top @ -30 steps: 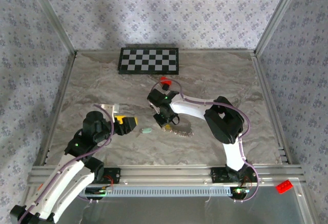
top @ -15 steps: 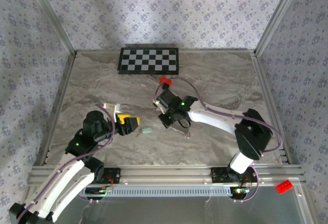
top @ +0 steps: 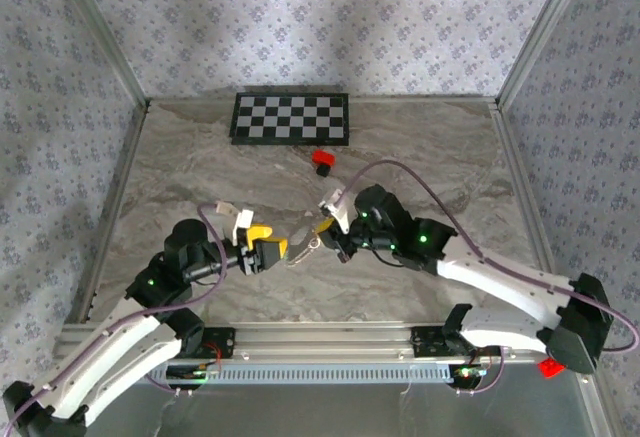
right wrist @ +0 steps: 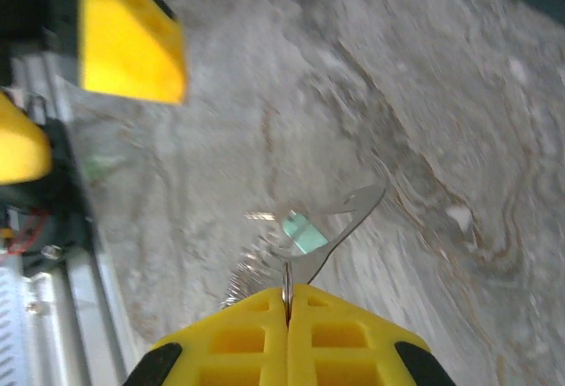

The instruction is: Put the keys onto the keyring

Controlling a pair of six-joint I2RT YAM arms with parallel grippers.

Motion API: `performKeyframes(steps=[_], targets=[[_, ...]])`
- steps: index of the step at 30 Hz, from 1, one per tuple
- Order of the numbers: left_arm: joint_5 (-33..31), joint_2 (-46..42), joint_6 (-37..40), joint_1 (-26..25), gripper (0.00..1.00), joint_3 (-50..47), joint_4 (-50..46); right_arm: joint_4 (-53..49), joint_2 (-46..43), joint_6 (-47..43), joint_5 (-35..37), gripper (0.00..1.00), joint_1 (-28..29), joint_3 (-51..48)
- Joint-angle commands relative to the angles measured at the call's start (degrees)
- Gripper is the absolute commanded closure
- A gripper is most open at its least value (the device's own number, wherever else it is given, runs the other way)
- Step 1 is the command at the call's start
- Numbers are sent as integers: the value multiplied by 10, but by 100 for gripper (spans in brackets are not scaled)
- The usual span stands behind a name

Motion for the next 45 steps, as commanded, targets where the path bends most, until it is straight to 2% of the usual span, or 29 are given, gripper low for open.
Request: performKeyframes(steps=[1, 8, 15, 26, 33, 45], targets=[[20, 7, 40, -32, 32, 41, 44, 68, -43, -13, -67, 100, 3, -26], [34, 27, 64, -109, 35, 65, 92, 172, -113, 6, -170, 100, 0, -68], [37, 45, 78, -159, 43, 100, 109, 246, -175, 45, -225, 100, -5, -89], [64, 59, 102, -186, 53, 119, 144, 329, -203, 87, -259, 100, -10, -108], [42, 60, 121, -191, 62, 123, 165, 348, -206, 92, -250, 100, -13, -124], [32, 85, 140, -193, 68, 128, 203, 380, -206, 94, -240, 100, -18, -150]])
